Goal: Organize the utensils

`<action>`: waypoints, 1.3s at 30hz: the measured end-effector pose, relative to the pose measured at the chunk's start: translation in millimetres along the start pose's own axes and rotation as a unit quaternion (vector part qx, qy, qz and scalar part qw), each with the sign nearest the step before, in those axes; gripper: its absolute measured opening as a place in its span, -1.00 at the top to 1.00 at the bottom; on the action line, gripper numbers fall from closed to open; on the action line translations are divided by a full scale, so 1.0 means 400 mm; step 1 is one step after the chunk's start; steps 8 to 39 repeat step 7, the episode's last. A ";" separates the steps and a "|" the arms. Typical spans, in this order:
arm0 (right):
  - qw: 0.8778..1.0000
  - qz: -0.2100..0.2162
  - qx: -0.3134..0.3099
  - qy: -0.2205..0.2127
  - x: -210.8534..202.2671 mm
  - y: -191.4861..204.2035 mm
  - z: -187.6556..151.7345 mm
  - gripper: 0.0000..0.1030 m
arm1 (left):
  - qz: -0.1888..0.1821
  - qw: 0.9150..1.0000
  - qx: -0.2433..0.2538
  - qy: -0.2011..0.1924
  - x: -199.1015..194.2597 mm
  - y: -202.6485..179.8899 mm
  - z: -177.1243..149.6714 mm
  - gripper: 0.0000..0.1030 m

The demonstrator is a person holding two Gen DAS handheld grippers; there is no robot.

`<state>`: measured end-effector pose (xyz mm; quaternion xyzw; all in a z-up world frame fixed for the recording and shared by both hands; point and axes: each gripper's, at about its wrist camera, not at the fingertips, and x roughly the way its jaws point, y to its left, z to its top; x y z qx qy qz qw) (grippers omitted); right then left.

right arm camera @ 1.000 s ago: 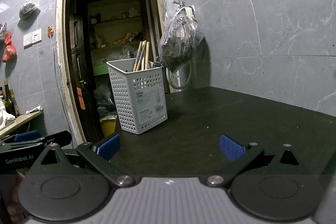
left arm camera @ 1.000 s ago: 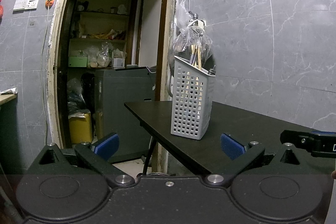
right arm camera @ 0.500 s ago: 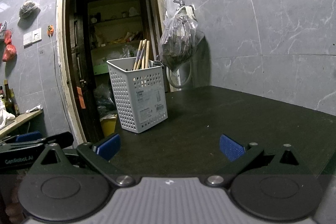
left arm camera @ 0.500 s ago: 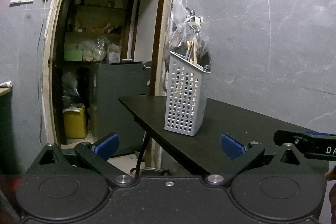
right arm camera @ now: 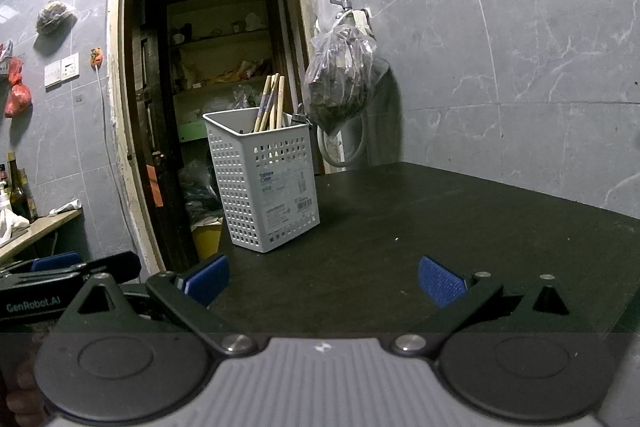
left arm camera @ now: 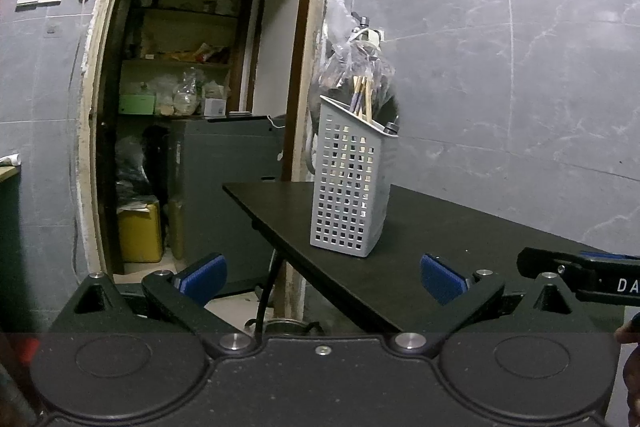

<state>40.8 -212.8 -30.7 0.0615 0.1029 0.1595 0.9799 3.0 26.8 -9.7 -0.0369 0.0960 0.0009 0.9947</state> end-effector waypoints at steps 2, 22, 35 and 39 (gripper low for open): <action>1.000 0.000 0.001 0.001 0.001 0.000 -0.001 -1.00 | 0.000 1.000 0.002 0.001 0.000 0.000 0.000 -0.99; 1.000 0.001 0.002 0.002 0.004 -0.004 0.001 -1.00 | 0.003 1.000 0.004 0.007 0.010 -0.004 0.002 -0.99; 1.000 0.001 0.002 0.002 0.004 -0.004 0.001 -1.00 | 0.003 1.000 0.004 0.007 0.010 -0.004 0.002 -0.99; 1.000 0.001 0.002 0.002 0.004 -0.004 0.001 -1.00 | 0.003 1.000 0.004 0.007 0.010 -0.004 0.002 -0.99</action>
